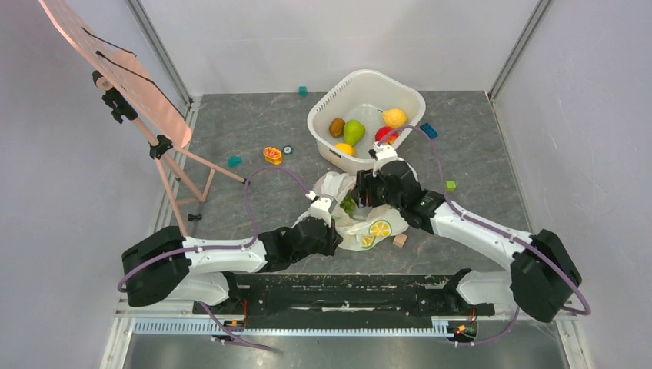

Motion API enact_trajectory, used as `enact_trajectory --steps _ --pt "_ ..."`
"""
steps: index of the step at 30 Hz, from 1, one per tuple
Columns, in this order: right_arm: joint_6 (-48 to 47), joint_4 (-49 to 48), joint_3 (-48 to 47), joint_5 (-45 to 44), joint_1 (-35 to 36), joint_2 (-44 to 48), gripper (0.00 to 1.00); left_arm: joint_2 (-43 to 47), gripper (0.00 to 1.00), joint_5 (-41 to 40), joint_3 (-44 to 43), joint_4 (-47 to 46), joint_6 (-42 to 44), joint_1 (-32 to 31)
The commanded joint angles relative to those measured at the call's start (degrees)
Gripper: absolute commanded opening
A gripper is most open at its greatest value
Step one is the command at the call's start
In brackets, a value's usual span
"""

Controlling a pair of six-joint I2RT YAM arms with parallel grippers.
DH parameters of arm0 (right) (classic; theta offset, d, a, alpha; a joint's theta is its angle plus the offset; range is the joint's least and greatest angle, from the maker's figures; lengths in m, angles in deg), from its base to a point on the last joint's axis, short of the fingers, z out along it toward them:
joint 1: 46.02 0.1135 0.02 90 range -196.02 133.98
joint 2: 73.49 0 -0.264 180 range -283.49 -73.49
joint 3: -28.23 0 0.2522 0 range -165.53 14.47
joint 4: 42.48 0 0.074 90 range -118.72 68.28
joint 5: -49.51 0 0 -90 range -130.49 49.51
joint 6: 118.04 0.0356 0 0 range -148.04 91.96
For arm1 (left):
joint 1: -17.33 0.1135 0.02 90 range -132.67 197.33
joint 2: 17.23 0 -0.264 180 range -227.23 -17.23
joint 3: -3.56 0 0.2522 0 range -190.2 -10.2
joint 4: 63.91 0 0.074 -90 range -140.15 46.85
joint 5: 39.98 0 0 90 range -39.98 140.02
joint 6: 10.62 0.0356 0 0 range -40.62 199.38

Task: Take the fake fruits out of the plastic bag
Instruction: Take out the fake fruit from the plastic bag, then place the fake fruit in the bin.

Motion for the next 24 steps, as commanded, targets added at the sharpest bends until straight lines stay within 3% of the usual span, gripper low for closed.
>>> enact_trajectory --steps 1,7,12,19,24 --pt "-0.41 2.39 2.56 11.85 0.73 6.24 0.47 1.03 0.02 -1.24 -0.36 -1.33 -0.31 -0.18" --pt "-0.05 7.07 1.85 15.19 2.35 13.94 0.47 1.33 0.02 -1.51 -0.58 -0.52 0.05 -0.21" --pt "-0.63 14.26 -8.45 12.46 2.35 15.84 0.46 1.28 0.02 -1.4 -0.86 -0.12 -0.01 -0.17" --pt "-5.93 22.74 -28.26 4.96 0.16 5.78 0.42 1.98 0.02 -1.72 -0.53 0.18 -0.42 -0.21" --pt "-7.8 20.11 -37.71 10.41 -6.97 -5.23 0.42 2.51 0.02 -1.72 -0.67 1.17 -0.01 -0.16"
